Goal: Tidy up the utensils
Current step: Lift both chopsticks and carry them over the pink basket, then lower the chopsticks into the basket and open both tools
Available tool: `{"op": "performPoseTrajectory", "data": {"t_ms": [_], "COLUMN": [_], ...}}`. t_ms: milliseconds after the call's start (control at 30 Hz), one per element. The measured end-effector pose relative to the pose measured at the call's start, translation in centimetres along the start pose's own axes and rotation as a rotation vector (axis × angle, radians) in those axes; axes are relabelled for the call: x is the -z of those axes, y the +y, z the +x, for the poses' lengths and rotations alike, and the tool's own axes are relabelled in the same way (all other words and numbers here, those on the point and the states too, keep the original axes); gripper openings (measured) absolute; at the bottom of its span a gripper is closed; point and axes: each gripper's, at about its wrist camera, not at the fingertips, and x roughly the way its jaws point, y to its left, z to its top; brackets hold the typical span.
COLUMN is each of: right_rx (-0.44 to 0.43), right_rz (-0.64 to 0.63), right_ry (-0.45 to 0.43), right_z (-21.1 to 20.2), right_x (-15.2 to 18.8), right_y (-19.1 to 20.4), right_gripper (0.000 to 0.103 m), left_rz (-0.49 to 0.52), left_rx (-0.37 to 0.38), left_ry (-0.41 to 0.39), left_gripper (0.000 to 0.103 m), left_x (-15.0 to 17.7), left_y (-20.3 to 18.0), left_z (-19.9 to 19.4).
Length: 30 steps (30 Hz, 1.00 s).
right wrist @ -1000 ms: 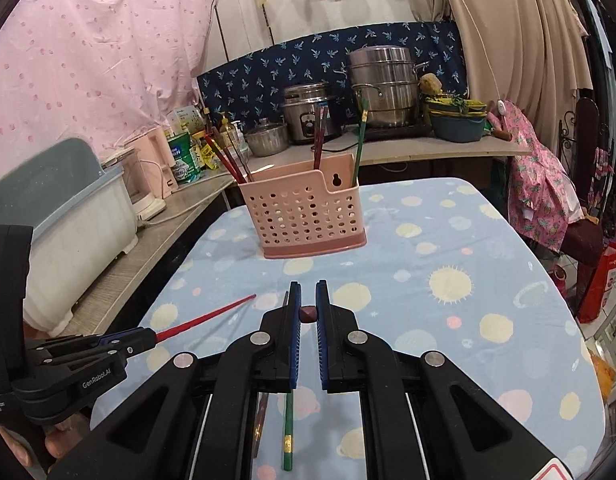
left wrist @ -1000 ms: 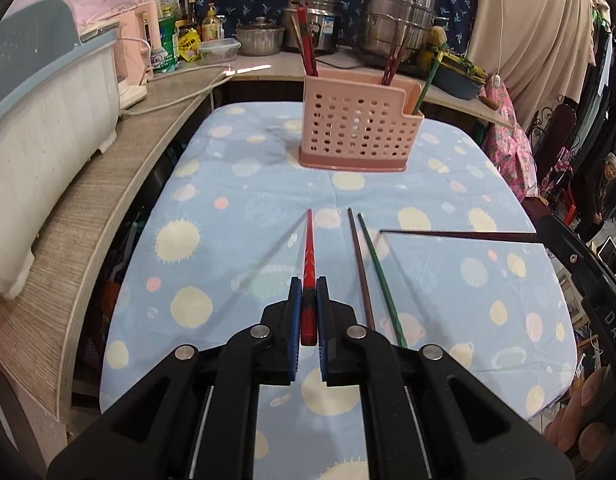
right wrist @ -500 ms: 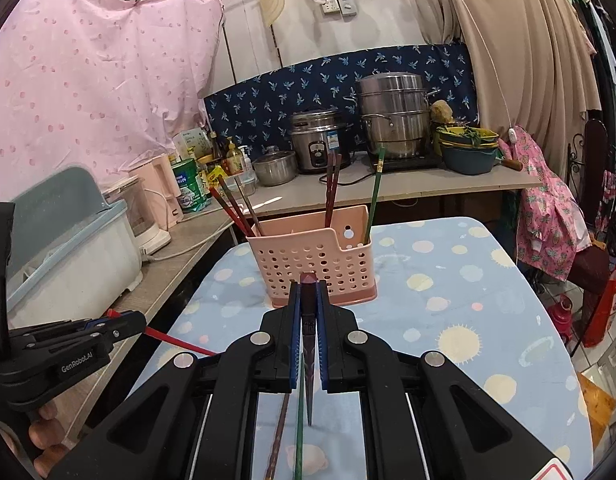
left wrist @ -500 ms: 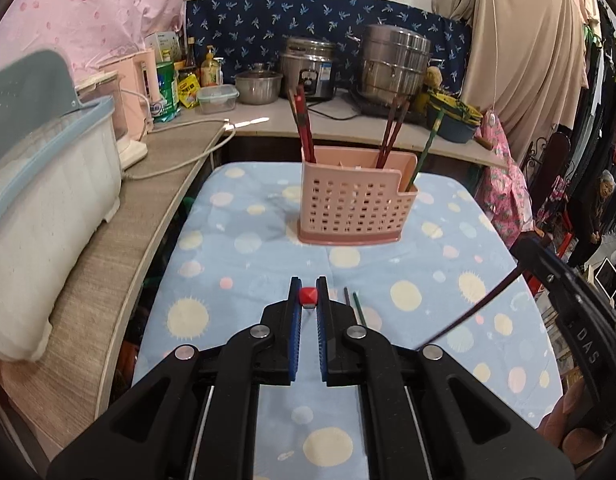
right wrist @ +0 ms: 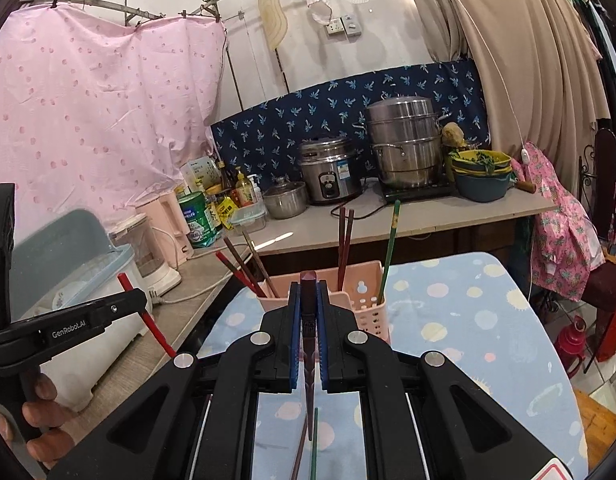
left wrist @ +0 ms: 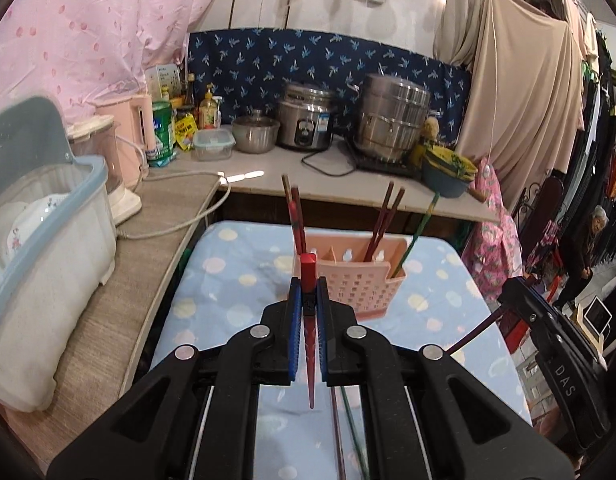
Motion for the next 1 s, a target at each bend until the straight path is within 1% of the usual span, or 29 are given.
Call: {"op": "performPoseTrajectory", "data": {"t_ms": [133, 267, 467, 600, 700, 800, 1000], "right_rx": [0.007, 0.003, 0.001, 0.011, 0.017, 0.017, 0.016], "right_rz": [-0.019, -0.011, -0.002, -0.021, -0.028, -0.02, -0.004], "right_ry": [-0.04, -0.075, -0.127, -0.134, -0.127, -0.111, -0.053], "right_z": [0.7, 1.9, 4.6, 6.9, 8.9, 10.9, 14.3], "right_x": [-2.7, -5.7, -10.5, -12.5, -13.3, -13.4, -11.7], "right_y": [0.4, 0.3, 0.3, 0.9, 1.1, 0.8, -0.3], "right_gripper": [0.007, 0.007, 0.007, 0.007, 0.007, 0.007, 0.007], "left_rz": [-0.004, -0.007, -0.005, 0.001, 0.007, 0.025, 0.019], "left_rx": [-0.006, -0.011, -0.024, -0.025, -0.022, -0.03, -0.017], "left_ry": [-0.036, -0.071, -0.13, -0.17, -0.188, -0.185, -0.128], "left_gripper": [0.007, 0.007, 0.007, 0.007, 0.007, 0.007, 0.007], "left_x": [-2.5, -5.2, -9.3, -11.5, -12.5, -12.8, -11.6], "left_y": [-0.2, -0.5, -1.2, -1.7, -2.1, -2.5, -2.4], "left_z": [0.3, 0.8, 1.6, 2.4, 3.8, 5.5, 9.2]}}
